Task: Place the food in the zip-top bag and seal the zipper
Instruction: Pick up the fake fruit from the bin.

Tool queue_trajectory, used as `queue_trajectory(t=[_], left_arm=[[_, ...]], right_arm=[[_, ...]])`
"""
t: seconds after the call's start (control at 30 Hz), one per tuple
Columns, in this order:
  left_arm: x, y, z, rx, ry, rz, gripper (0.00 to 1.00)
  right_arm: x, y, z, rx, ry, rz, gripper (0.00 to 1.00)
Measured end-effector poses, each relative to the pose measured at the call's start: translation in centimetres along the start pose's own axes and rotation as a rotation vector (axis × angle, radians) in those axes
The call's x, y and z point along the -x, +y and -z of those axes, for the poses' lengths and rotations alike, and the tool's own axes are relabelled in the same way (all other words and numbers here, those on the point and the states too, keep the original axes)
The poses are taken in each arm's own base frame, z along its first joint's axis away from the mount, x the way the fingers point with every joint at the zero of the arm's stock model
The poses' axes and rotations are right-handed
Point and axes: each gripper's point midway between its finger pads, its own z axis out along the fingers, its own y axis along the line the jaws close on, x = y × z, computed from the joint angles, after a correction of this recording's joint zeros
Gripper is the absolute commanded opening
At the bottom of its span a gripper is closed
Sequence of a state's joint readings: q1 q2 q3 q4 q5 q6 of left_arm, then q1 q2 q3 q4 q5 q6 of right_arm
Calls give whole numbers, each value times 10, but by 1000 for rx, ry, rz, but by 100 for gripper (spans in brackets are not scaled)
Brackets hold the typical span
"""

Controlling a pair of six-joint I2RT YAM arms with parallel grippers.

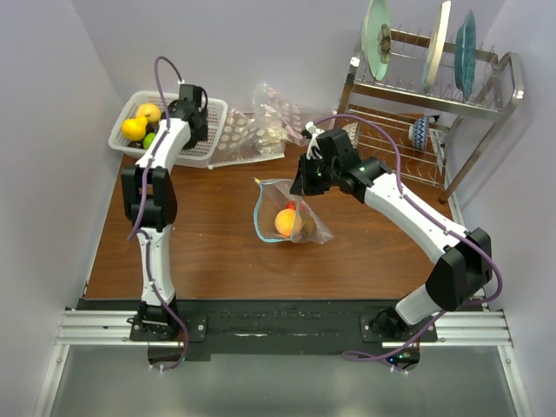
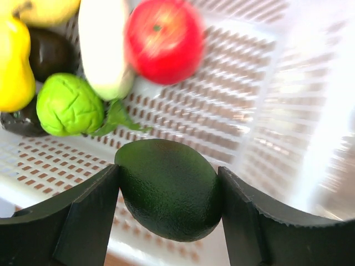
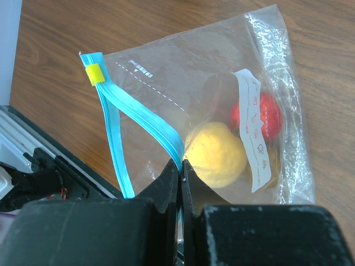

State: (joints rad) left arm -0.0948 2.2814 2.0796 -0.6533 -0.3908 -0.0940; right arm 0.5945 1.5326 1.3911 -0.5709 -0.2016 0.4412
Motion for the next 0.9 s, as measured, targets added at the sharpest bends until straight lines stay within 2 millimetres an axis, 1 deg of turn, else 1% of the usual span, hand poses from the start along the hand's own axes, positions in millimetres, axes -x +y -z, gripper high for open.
queue_trajectory(t=[0.1, 0.2, 0.23, 0.27, 0.3, 0.33, 0.37, 0.5, 0.6, 0.73, 0.9], left_arm=[[28, -13, 38, -105, -72, 37, 52], [53, -25, 80, -232, -140, 82, 52], [59, -28, 92, -268, -158, 94, 52], [66, -32, 108, -324, -179, 113, 52], [71, -34, 119, -359, -192, 125, 52], [75, -39, 136, -415, -213, 142, 52], [76, -42, 147, -456, -219, 154, 52], [65, -57, 195, -625, -221, 183, 52], [52, -72, 228, -742, -213, 187, 52], [24, -92, 277, -917, -192, 188, 52], [-8, -106, 331, -1111, -179, 181, 52]], right_arm=[[1, 0, 0, 0, 1, 0, 0], [5, 2, -2, 1, -2, 0, 0], [6, 2, -3, 0, -2, 1, 0], [8, 3, -3, 1, -4, 2, 0], [11, 4, -4, 1, -7, 3, 0], [13, 5, -4, 2, -8, 4, 0], [15, 5, -4, 1, -10, 6, 0], [26, 9, -5, 5, -26, 11, 0], [31, 10, -2, 6, -38, 12, 0], [35, 8, -1, 3, -46, 7, 0], [36, 7, -1, 0, -50, -7, 0]])
